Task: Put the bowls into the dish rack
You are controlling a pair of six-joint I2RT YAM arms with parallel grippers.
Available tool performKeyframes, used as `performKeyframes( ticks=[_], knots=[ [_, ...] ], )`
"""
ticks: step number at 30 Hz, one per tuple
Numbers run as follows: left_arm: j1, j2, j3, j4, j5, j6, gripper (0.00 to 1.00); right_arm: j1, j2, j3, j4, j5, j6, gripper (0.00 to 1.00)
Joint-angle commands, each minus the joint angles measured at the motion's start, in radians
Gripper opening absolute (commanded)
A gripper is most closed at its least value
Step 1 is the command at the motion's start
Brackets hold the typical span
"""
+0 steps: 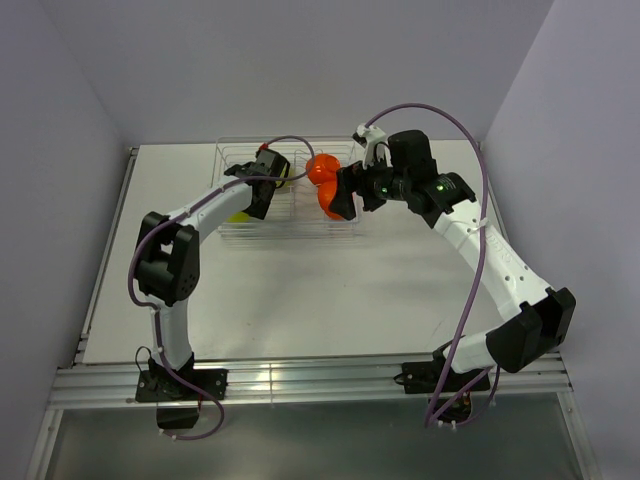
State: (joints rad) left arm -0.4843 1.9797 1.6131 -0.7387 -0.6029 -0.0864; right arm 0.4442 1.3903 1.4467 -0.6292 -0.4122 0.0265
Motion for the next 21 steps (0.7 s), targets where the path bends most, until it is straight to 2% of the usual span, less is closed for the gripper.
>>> performKeyframes(
  ticks=[1,10,17,18,21],
  knots=[
    [-0.008,0.015,0.033,-0.025,0.046,-0.012,0.37,-0.010,-0.025,-0.005,0.006,-0.010,-0.016,1.00],
    [-0.017,0.013,0.036,-0.037,0.074,-0.024,0.65,-0.015,-0.022,-0.003,0.005,-0.019,-0.016,1.00],
    [-0.017,0.010,0.039,-0.041,0.086,-0.024,0.70,-0.016,-0.019,0.000,0.000,-0.030,-0.016,1.00],
    [-0.019,0.008,0.039,-0.041,0.091,-0.026,0.76,-0.015,-0.017,0.000,-0.001,-0.031,-0.016,1.00],
    [-0.023,0.008,0.042,-0.045,0.097,-0.024,0.79,-0.015,-0.017,0.003,-0.003,-0.033,-0.016,1.00]
  ],
)
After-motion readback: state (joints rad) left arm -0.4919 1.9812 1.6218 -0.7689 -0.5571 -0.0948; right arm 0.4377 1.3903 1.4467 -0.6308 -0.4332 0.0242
